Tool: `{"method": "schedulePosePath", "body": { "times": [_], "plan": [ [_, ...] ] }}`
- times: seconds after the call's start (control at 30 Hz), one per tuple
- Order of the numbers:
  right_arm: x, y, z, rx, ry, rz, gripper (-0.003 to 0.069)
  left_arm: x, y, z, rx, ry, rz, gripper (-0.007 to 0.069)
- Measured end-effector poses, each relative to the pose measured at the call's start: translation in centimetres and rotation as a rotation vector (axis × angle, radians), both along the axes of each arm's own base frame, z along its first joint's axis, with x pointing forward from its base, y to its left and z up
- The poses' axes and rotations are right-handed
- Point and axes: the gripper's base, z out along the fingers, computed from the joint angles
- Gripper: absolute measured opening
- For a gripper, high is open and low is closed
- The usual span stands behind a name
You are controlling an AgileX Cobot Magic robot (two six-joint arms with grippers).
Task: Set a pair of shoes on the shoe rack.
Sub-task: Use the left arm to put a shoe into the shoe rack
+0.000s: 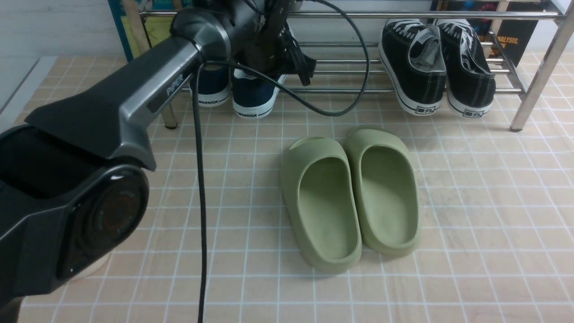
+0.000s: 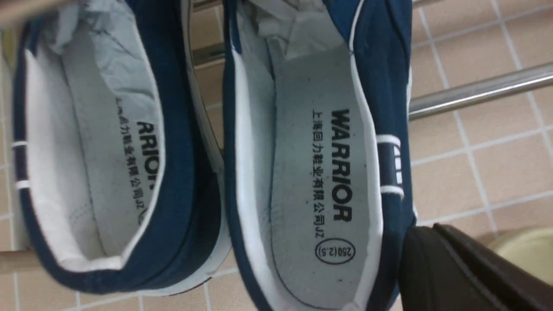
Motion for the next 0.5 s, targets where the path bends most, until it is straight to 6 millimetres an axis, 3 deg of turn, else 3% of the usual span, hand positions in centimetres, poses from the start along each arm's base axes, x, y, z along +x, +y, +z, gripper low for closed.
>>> {"method": "schedulePosePath", "body": {
  "times": [0.1,0.27,0.5],
  "plan": [
    [0.0,0.0,0.0,0.000,0.000,0.000,0.0239,-1.5,0.5,2.4,-0.007,0.031,-0.022,0.0009],
    [0.0,0.0,0.0,0.000,0.000,0.000,0.0239,-3.0,1.3,2.8,0.083,0.150,-0.071,0.0010],
    [0.0,0.0,0.0,0.000,0.000,0.000,0.0240,-1.7,0.7,-1.8,0.175,0.249,-0.097,0.0012]
  ]
}}
